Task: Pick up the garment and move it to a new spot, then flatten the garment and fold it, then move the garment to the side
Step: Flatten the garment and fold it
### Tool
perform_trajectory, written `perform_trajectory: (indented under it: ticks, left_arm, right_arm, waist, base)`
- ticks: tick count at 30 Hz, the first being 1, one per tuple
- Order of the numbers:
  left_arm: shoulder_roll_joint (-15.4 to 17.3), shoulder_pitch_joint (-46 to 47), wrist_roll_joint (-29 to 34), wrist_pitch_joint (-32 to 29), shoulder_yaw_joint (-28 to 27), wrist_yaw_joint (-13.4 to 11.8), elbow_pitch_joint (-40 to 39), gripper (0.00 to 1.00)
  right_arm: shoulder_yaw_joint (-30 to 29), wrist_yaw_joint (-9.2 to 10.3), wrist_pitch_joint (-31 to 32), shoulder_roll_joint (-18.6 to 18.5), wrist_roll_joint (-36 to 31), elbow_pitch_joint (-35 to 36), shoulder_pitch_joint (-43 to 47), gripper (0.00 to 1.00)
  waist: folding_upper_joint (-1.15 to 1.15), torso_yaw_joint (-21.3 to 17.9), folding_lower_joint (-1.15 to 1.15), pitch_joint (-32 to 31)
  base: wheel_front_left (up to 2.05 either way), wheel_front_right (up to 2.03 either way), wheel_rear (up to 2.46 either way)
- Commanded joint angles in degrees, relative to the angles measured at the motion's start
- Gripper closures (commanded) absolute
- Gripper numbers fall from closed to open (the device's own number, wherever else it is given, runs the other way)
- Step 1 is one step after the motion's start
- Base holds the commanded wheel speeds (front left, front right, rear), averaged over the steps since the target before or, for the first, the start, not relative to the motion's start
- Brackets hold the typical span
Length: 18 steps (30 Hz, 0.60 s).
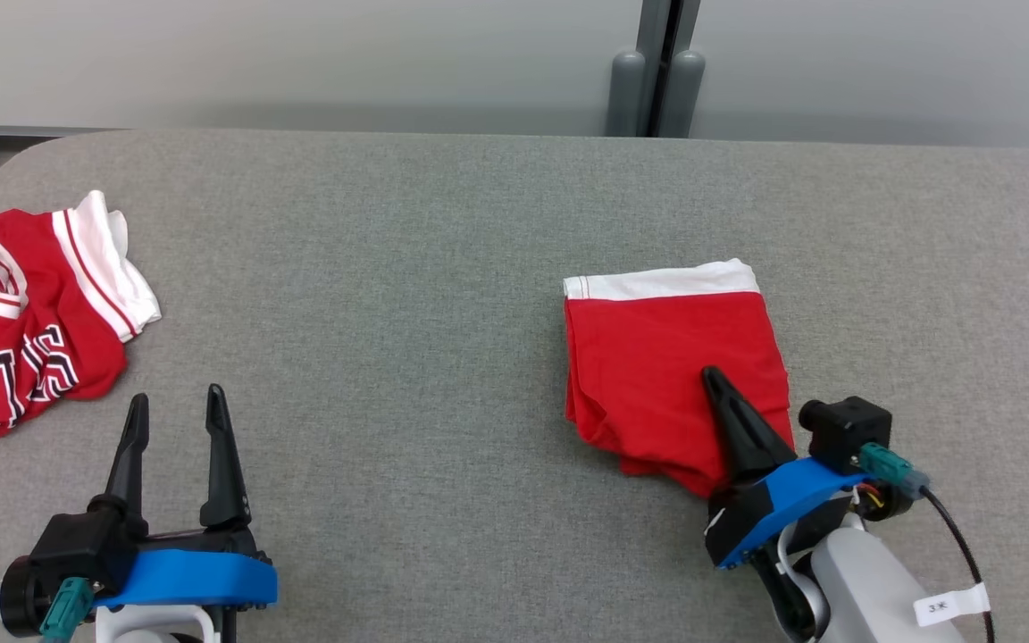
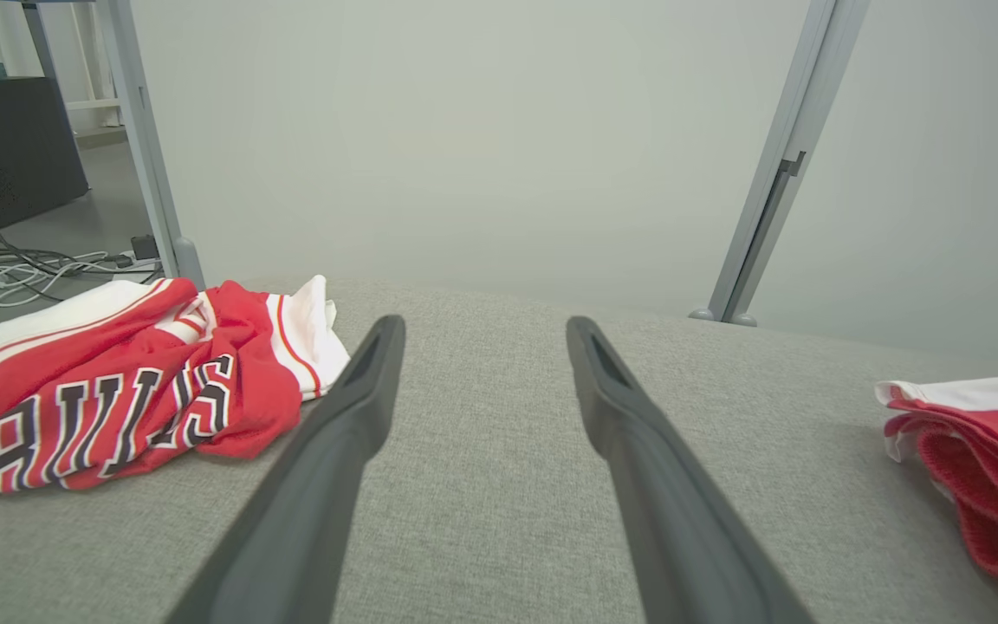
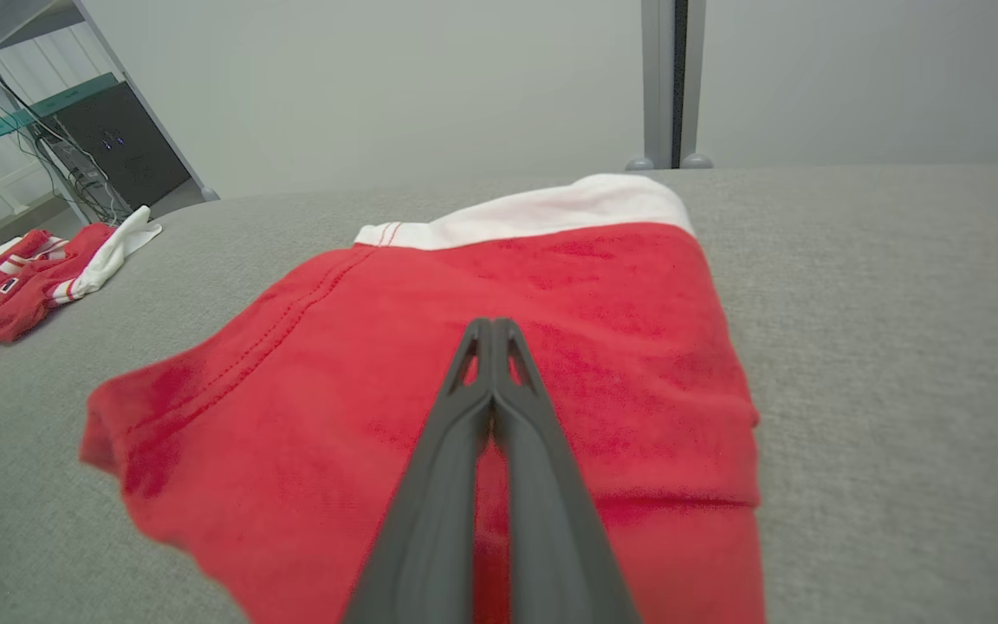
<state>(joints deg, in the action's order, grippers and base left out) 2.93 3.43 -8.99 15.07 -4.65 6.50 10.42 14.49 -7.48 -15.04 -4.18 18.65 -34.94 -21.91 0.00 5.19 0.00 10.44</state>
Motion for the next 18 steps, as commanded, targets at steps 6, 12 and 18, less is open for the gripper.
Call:
perform_trajectory:
  ticks: [6,12,18]
  left_arm:
    - [-0.1,1.0,-0.2,0.1,0.8,0.3,0.5,0.0]
    - [-0.1,0.8,0.2,0.1,1.0,0.4,1.3,0.0]
    - [-0.1,-0.1,1.0,0.1,0.4,0.4,1.4,0.0]
  right_arm:
    - [6.2,-0.03,-0.2,1.3,2.4,-2.0,-1.4,1.0]
    - [14.5,-0.03,-0.2,1.2,7.2,-1.2,-1.7,1.0]
    - [16.2,-0.03,-0.2,1.2,6.3,-0.1,-2.6,1.0]
  waist:
    - [0.0,0.9,0.0,0.3]
    - [0.0,1.0,0.0,-0.1]
    - [0.0,-0.4,0.0,-0.8]
  base:
    - [0.0,0.0,0.0]
    - [0.0,0.0,0.0]
    - [0.0,0.0,0.0]
